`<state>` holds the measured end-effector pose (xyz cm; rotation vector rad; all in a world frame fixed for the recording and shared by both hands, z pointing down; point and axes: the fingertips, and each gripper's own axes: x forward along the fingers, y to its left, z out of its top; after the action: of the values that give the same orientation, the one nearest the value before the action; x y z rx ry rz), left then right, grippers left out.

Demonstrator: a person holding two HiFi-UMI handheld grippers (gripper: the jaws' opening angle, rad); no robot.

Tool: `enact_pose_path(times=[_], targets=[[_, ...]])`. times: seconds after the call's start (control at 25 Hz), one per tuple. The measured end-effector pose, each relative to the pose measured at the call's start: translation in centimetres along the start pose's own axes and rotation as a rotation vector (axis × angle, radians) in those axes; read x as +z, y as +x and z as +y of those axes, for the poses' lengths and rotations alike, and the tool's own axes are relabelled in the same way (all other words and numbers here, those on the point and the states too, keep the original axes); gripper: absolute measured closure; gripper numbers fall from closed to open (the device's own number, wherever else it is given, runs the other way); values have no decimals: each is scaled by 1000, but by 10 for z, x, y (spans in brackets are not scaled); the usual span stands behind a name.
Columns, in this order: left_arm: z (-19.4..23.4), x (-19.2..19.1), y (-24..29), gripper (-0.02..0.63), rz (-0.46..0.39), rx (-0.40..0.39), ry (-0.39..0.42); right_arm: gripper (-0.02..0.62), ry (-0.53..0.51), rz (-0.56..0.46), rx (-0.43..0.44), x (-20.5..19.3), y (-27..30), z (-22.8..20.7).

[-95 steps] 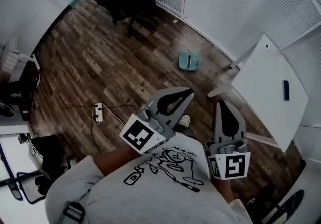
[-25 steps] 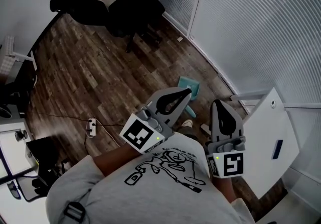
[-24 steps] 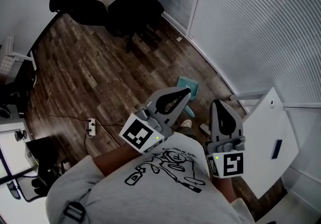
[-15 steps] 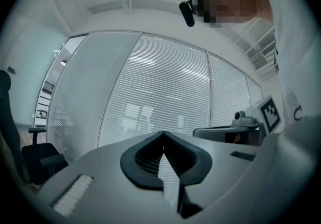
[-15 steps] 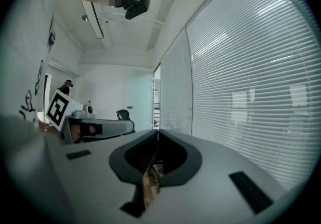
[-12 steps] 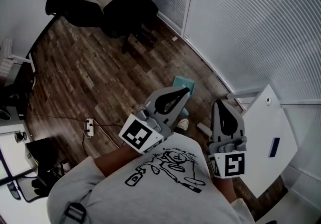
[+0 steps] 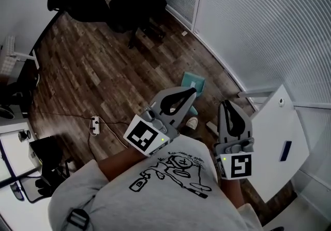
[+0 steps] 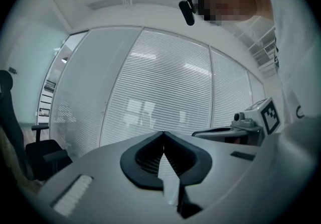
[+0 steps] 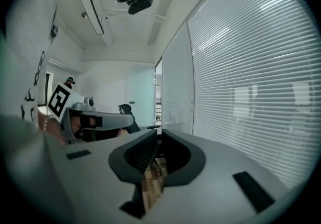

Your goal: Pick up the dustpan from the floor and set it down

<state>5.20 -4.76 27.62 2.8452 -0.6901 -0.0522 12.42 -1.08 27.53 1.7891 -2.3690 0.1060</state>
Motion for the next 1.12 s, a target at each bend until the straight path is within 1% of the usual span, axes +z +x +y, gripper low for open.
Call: enact_pose_path(times=[0.16,0.4,0.48,0.56,0.68,0.8,0.92,1.12], targets=[[3,-9,0,604,20,7,-6,588,13,38,29,-21,6,3],[11,-22,1,604,44,26,-18,586,50,134,72,-74,20,10],[14,-26,0,604,53,37,-21,569,83,178,109,-93,25,16],[17,-28,-2,604,58,49,-22,528,117,220,159,-113,28,24],[21,-30,-4,604,59,64,-18,522,120,266,203,-137,33,32],[26,-31,-6,604,62,76,-22,513,128,317,221,-164,39,37],[29,-33,-9,604,63,84,-25,511,134,362,222,-195,44,41],[30,-36,-14,604,65,94,-26,502,92,444,232,-253,49,50]])
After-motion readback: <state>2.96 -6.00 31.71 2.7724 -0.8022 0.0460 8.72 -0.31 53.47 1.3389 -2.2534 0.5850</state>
